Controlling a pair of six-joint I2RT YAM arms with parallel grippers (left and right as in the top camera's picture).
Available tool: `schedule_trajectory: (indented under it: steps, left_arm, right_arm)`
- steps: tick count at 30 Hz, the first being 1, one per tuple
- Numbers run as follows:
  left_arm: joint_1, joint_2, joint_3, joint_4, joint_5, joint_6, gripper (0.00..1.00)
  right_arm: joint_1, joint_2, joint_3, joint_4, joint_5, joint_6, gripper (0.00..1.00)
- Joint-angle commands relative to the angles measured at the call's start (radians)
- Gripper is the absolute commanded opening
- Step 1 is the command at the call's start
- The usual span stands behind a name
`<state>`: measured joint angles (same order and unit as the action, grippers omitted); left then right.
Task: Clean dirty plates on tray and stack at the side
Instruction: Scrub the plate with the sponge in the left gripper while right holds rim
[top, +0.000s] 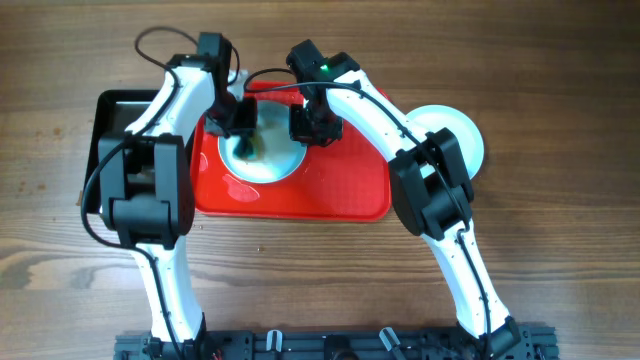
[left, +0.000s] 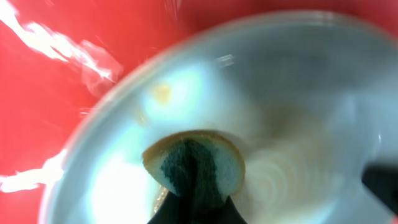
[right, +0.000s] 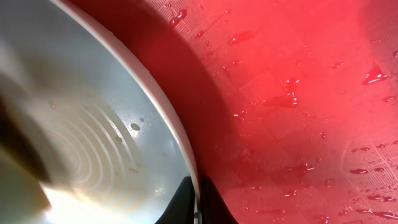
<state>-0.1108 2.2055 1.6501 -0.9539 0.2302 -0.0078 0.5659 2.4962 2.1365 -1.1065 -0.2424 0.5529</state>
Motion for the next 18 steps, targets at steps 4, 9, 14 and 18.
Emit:
schedule_trajectory:
  steps: [4, 9, 14, 18]
  left_arm:
    - [-0.053, 0.034, -0.016, -0.130, 0.158, 0.072, 0.04]
    - [-0.059, 0.034, -0.016, 0.049, -0.079, -0.096, 0.04]
    - [-0.060, 0.035, -0.017, 0.134, -0.510, -0.435, 0.04]
    - [-0.060, 0.035, -0.017, 0.029, -0.510, -0.447, 0.04]
  right_arm:
    - [-0.005, 0.033, -0.017, -0.003, 0.084, -0.003, 0.04]
    - [-0.005, 0.033, -0.017, -0.003, 0.079, -0.005, 0.04]
    - [-0.005, 0.033, -0.017, -0.003, 0.079, -0.008, 0.04]
    - [-0.005, 0.033, -0.017, -0.001, 0.079, -0.008, 0.04]
